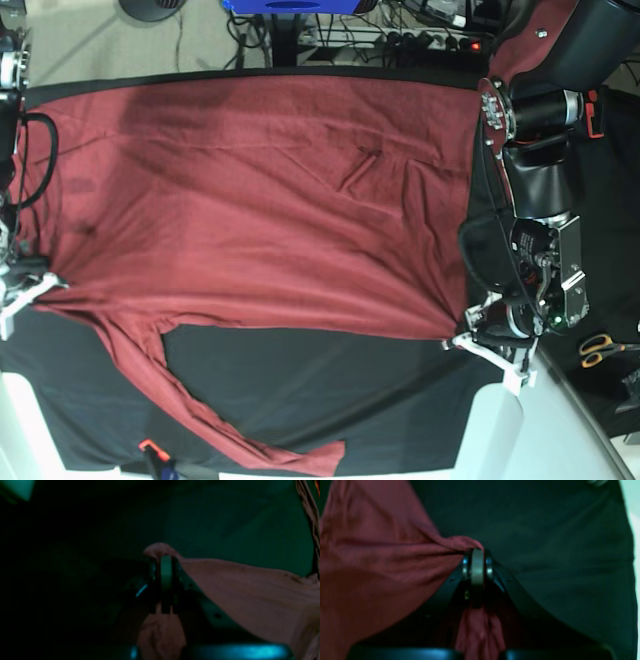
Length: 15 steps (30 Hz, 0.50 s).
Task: Fold the T-shirt properly
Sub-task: 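Keep dragging the side edge with the left gripper toward the hem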
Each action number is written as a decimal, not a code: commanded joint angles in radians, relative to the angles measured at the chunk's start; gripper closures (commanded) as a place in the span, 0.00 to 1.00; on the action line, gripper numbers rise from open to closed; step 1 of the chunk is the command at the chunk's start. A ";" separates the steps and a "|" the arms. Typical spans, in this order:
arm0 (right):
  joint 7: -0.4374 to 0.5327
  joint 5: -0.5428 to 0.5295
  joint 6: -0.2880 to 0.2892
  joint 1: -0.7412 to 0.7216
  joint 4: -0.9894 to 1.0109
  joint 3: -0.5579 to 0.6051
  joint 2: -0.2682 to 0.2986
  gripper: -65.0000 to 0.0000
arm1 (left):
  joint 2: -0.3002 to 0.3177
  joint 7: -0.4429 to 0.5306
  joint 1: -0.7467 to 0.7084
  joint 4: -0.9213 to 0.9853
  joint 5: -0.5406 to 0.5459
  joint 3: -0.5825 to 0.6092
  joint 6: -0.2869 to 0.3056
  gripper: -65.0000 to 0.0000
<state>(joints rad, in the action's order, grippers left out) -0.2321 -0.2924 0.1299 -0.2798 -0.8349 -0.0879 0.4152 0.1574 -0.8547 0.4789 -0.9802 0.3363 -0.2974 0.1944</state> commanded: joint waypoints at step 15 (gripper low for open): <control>0.056 -0.001 -0.045 -0.065 0.072 -0.003 0.024 1.00 | -0.011 0.018 0.033 -0.016 0.008 0.000 0.006 1.00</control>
<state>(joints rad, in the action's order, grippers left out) -0.2028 -0.2909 0.0891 -0.3164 -0.7460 -0.0879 0.4156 0.1368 -0.8539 0.4793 -0.9798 0.3363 -0.2974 0.1944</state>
